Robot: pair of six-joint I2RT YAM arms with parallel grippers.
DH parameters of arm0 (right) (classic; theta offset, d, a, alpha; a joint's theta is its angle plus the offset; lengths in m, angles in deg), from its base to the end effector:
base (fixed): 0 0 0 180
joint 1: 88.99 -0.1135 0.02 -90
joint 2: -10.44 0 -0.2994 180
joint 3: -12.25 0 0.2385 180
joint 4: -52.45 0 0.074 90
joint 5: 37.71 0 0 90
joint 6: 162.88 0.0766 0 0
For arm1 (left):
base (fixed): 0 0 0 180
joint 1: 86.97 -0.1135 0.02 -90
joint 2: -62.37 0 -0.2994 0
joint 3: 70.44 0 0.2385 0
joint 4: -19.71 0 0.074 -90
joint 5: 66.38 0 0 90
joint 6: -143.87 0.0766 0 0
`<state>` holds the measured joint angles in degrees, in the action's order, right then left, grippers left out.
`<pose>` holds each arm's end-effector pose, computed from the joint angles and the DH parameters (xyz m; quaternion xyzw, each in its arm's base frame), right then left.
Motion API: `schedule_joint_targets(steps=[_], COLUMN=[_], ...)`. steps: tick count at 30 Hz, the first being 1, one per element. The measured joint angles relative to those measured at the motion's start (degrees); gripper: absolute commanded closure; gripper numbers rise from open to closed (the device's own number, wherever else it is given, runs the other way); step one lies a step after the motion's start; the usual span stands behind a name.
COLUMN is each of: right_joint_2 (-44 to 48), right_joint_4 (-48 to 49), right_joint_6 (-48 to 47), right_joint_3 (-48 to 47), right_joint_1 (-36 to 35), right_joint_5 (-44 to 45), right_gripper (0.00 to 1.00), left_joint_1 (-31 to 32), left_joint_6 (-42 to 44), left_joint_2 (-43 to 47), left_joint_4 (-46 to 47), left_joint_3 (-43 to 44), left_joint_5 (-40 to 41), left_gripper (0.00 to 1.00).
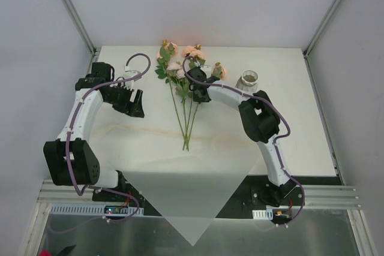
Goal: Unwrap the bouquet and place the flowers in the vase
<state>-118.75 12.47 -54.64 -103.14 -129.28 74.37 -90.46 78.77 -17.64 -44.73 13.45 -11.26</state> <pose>0.4202 0.3185 0.1717 -0.1200 0.9270 -0.0096 0.3551 0.2754 -0.0271 0.3053 0.2462 0.8925 -0.2216 0.3061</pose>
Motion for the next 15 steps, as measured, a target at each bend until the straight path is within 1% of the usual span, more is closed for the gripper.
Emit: schedule_joint_targets(steps=[1,2,7,8,15], right_joint_2=[-0.02,-0.02,-0.04,-0.04,1.38], right_joint_4=[0.13,0.37,1.2,1.42,3.08], right_joint_6=[0.13,0.52,1.51,1.77,2.78], right_joint_3=[-0.11,-0.15,-0.15,-0.15,1.81], right_joint_1=[0.04,0.09,0.31,0.31,0.15], right_joint_5=[-0.13,-0.02,-0.02,0.02,1.62], right_gripper=[0.81,0.87,0.98,0.99,0.99], left_joint_1=[0.0,0.0,0.0,0.0,-1.57], left_joint_6=[0.04,0.09,0.13,0.15,0.7], left_joint_2=[0.0,0.0,0.0,-0.02,-0.59], left_joint_4=[0.22,0.44,2.38,2.75,5.31], left_joint_3=[-0.11,-0.33,-3.52,-4.31,-9.11], left_joint_5=[0.13,0.44,1.64,2.21,5.55], left_gripper=[0.25,0.25,0.26,0.27,0.28])
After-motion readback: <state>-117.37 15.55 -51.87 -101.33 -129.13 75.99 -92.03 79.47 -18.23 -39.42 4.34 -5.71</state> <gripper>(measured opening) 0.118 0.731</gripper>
